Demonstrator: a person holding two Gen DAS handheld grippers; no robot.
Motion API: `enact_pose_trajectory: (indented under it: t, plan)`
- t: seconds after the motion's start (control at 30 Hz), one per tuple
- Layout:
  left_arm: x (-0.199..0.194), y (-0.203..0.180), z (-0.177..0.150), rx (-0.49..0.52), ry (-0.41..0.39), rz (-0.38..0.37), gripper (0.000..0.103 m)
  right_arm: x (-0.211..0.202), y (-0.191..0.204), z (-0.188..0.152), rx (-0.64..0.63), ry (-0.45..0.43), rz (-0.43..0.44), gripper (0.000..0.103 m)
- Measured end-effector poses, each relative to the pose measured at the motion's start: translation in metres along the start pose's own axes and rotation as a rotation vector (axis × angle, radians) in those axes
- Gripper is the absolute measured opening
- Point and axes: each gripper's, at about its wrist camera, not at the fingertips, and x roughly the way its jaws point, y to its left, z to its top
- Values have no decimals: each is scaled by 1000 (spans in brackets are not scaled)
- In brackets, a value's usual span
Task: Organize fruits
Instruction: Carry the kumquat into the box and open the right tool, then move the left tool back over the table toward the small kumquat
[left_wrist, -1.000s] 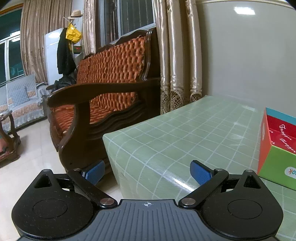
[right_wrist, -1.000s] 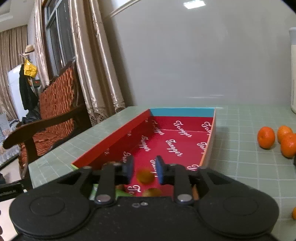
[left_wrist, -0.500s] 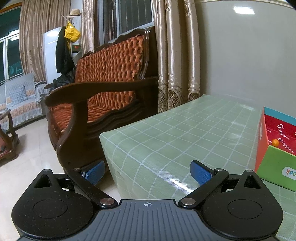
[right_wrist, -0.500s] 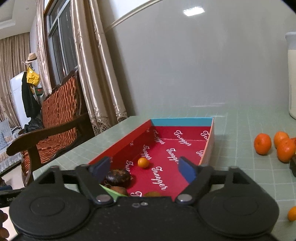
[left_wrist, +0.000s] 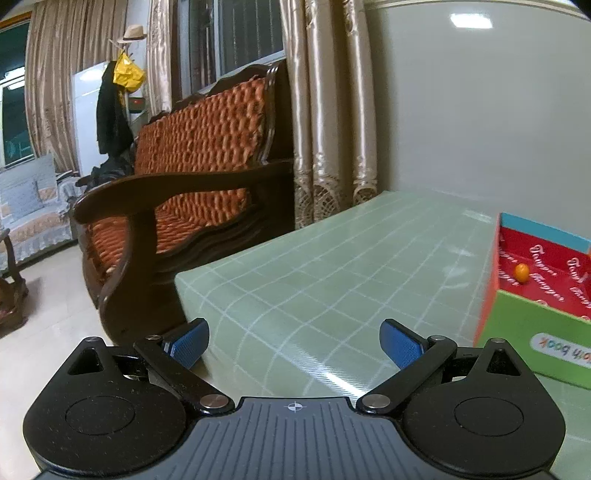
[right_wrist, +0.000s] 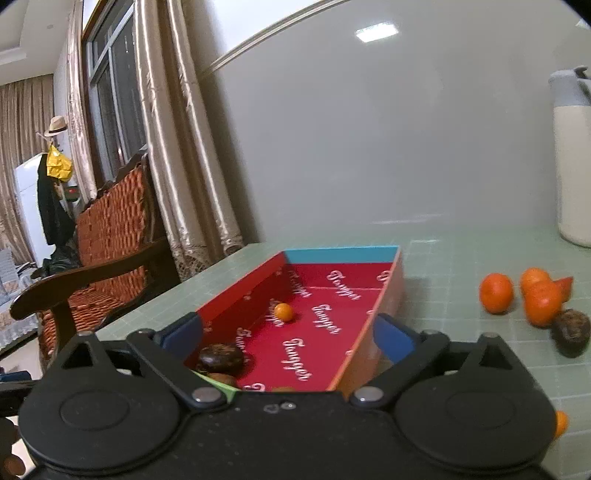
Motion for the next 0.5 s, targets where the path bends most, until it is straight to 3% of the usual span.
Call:
enact_pose_trajectory:
  t: [0.5]
  plan:
    - [-32,-61,5,76,-80,-136,98,-35,-54,9,59,-39,-178,103]
